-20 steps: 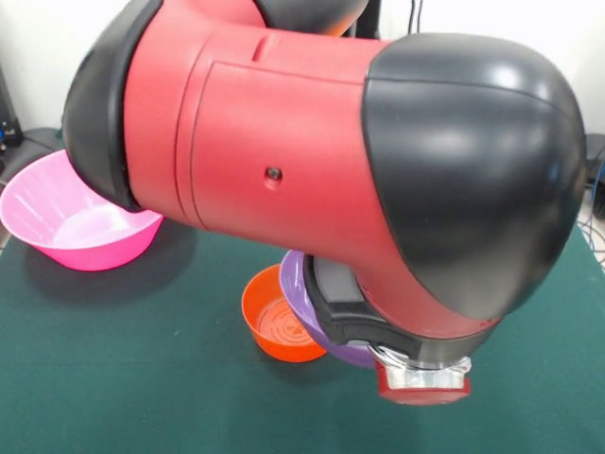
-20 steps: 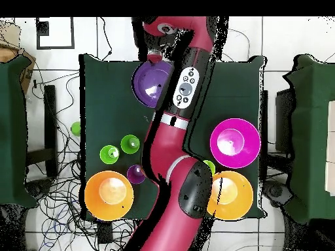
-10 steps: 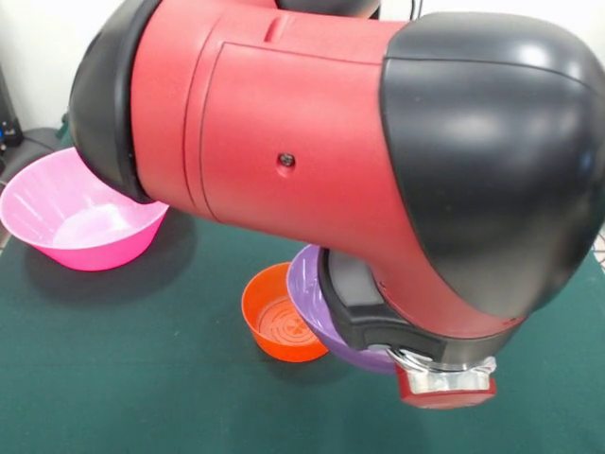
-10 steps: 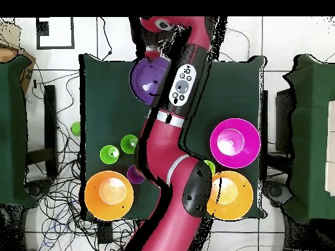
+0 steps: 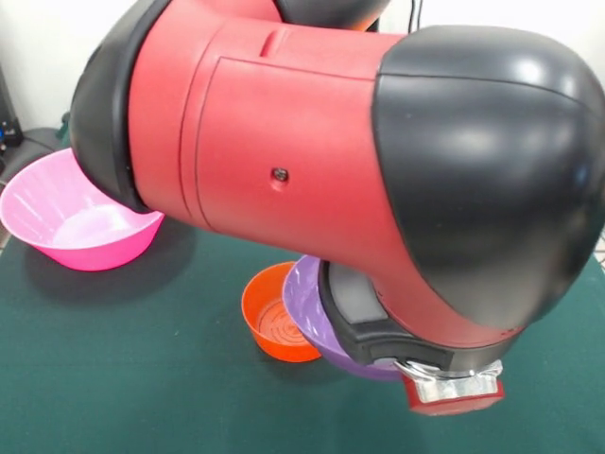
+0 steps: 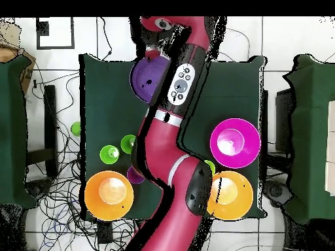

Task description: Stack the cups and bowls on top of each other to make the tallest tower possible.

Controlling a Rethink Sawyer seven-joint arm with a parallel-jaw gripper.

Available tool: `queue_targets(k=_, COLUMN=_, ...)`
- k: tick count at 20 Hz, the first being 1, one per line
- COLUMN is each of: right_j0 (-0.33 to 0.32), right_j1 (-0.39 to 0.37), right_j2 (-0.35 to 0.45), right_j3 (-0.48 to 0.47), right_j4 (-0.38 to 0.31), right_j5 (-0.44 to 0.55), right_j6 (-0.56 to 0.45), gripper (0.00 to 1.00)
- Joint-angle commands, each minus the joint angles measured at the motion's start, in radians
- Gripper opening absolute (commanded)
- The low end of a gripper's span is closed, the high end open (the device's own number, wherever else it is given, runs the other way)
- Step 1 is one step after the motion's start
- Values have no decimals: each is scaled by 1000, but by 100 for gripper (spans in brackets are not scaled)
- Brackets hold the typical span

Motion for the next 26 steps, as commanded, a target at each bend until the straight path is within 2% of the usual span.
queue_targets(k=1, right_j0=-26, right_j1=0, right_j2=8, right_j3=-90, right_j4=-115, right_j5=10, right_j6=-248, gripper=0)
queue_targets(k=6, right_j0=-51, right_j1=-1, right_j2=2, right_j3=-85, right_j4=-110, right_j5=15, right_j6=-199, gripper=0)
queue_targets(k=9, right_j0=-78, right_j1=-5, right_j2=-20, right_j3=-78, right_j4=-94, right_j5=27, right_j6=-127, gripper=0)
queue_targets(k=14, right_j0=-129, right_j1=1, right_j2=-75, right_j3=-62, right_j4=-24, right_j5=89, right_j6=23, gripper=0)
queue_targets(k=18, right_j0=-155, right_j1=6, right_j2=-126, right_j3=-46, right_j4=28, right_j5=146, right_j6=90, gripper=0)
queue_targets(k=19, right_j0=-161, right_j1=5, right_j2=-151, right_j3=-35, right_j4=54, right_j5=153, right_j6=106, gripper=0)
queue_targets(k=22, right_j0=-196, right_j1=3, right_j2=-267, right_j3=38, right_j4=208, right_j5=165, right_j6=224, gripper=0)
queue_targets(k=24, right_j0=-233, right_j1=10, right_j2=-367, right_j3=129, right_j4=344, right_j5=191, right_j6=337, gripper=0)
queue_targets(k=26, right_j0=-286, right_j1=27, right_j2=-463, right_j3=262, right_j4=499, right_j5=216, right_j6=485, gripper=0)
